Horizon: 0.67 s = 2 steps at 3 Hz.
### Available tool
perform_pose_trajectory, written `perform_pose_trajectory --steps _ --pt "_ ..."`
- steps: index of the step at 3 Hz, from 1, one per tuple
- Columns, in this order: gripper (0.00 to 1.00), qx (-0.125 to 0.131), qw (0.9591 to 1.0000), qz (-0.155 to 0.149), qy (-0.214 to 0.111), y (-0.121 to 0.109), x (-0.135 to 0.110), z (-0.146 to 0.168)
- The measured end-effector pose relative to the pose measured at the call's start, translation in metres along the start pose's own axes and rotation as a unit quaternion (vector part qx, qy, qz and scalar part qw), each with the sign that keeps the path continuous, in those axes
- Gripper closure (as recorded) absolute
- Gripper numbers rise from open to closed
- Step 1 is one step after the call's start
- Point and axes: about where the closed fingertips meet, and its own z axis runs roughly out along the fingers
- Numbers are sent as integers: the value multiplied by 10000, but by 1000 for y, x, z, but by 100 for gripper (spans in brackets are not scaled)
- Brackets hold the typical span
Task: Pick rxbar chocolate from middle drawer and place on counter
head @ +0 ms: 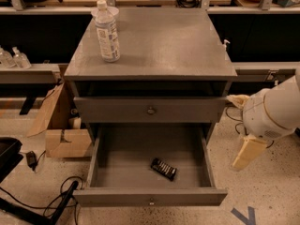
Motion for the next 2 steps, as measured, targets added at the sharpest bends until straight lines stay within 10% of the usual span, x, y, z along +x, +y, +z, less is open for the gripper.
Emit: perform_pose_trajectory --steps 2 --pt "0 14 10000 19 -32 5 22 32"
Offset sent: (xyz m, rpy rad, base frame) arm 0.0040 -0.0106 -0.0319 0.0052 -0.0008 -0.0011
